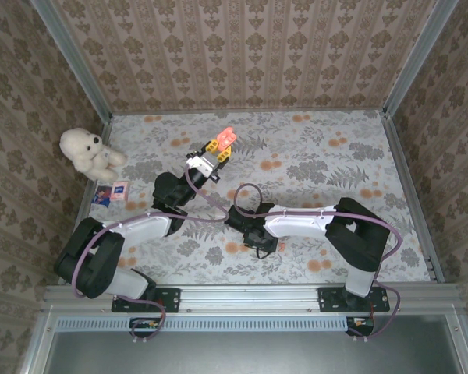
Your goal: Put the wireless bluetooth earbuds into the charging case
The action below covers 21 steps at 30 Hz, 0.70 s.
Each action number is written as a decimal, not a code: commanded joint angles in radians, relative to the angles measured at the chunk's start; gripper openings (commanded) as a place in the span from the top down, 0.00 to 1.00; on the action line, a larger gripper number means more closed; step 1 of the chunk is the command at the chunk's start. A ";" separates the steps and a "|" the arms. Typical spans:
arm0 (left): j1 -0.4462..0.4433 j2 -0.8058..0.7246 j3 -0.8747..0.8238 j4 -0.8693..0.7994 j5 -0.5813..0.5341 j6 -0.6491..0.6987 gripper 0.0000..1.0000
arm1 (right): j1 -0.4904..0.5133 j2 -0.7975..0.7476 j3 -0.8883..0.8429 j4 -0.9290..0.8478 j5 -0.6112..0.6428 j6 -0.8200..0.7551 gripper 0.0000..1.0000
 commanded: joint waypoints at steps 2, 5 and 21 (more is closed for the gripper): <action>0.001 -0.010 0.010 0.032 0.015 -0.009 1.00 | 0.001 0.043 0.015 0.041 0.002 -0.002 0.58; 0.001 -0.009 0.010 0.032 0.016 -0.009 1.00 | -0.003 0.044 0.018 0.039 0.005 -0.001 0.58; 0.001 -0.008 0.008 0.032 0.018 -0.015 1.00 | -0.024 0.033 0.012 0.034 0.017 -0.001 0.61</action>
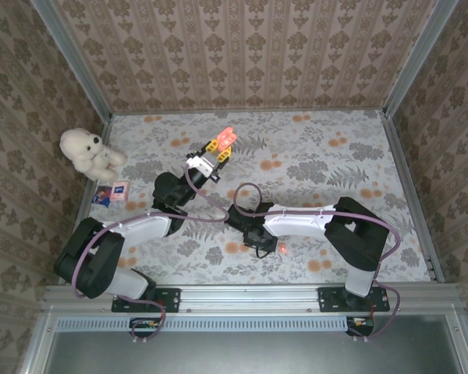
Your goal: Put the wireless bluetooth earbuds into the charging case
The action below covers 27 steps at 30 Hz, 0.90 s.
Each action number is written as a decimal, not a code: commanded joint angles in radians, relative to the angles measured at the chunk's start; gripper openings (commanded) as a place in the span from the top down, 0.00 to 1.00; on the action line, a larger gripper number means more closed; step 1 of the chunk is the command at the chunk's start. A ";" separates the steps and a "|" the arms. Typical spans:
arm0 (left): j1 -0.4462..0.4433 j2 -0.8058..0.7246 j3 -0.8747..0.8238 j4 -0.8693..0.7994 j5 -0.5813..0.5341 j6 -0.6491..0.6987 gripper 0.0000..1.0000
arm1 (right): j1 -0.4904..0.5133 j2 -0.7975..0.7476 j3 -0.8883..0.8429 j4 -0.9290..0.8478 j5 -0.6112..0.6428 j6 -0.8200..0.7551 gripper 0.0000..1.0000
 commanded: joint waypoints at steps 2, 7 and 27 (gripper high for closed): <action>0.002 -0.007 0.008 0.033 0.017 -0.014 1.00 | -0.019 0.026 0.004 0.038 0.023 0.001 0.61; 0.001 -0.005 0.010 0.032 0.018 -0.014 1.00 | -0.022 0.019 -0.008 0.038 0.026 0.009 0.62; -0.001 -0.004 0.013 0.032 0.026 -0.019 1.00 | -0.026 0.010 -0.041 0.061 0.023 0.015 0.65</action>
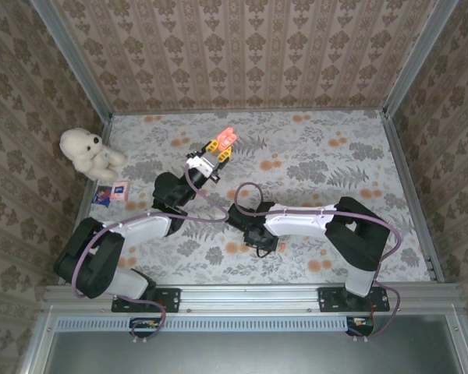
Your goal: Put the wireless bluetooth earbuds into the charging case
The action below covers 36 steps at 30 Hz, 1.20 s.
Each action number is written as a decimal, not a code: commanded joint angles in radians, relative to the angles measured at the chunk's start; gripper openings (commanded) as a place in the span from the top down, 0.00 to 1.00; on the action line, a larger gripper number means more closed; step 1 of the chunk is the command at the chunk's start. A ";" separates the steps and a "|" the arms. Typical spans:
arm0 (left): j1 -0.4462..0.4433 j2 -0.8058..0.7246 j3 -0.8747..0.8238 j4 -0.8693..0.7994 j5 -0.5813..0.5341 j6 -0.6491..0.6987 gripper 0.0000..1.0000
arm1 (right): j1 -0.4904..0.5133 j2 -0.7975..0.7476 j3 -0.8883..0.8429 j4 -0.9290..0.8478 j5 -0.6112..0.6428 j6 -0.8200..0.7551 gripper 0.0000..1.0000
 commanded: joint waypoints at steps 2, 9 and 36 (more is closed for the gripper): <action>-0.001 -0.004 0.013 0.032 0.021 -0.018 1.00 | -0.018 0.013 -0.038 0.063 0.028 0.014 0.67; -0.001 -0.003 0.016 0.032 0.024 -0.020 1.00 | -0.018 -0.009 -0.071 0.115 0.029 0.003 0.73; -0.002 -0.012 0.028 0.028 0.024 -0.024 1.00 | -0.019 -0.223 -0.159 0.213 0.123 -0.050 0.74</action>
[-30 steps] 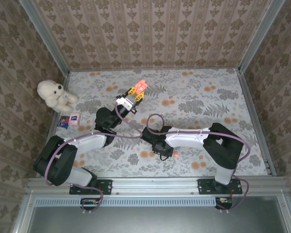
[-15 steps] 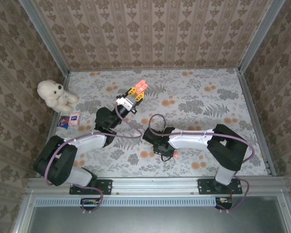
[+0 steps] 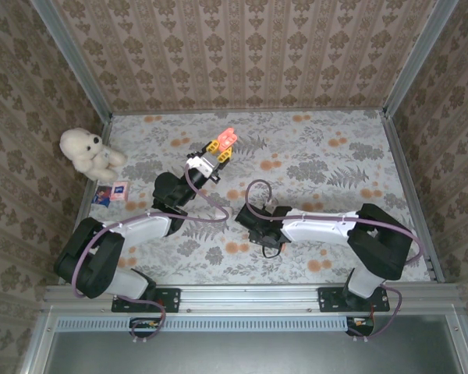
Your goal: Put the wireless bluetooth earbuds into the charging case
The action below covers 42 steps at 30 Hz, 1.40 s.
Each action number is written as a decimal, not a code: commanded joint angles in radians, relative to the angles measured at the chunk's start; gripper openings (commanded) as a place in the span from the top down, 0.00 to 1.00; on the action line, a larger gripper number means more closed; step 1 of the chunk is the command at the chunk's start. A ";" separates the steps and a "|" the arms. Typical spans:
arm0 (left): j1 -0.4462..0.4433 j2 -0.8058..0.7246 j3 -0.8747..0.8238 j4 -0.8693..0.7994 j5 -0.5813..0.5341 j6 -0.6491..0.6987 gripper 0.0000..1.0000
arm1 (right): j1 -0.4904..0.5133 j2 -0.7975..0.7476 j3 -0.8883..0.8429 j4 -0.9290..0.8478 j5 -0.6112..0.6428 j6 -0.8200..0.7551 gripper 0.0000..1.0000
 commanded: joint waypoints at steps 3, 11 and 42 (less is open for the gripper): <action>-0.002 -0.014 0.031 0.029 0.016 -0.017 1.00 | -0.010 -0.104 -0.004 0.022 0.088 -0.040 0.74; -0.002 -0.020 0.043 0.028 0.019 -0.019 1.00 | -0.077 -0.310 -0.004 0.082 0.157 -0.157 0.73; -0.076 0.080 0.169 0.026 0.025 -0.076 1.00 | -0.290 -0.471 0.239 0.702 -0.156 -0.631 0.71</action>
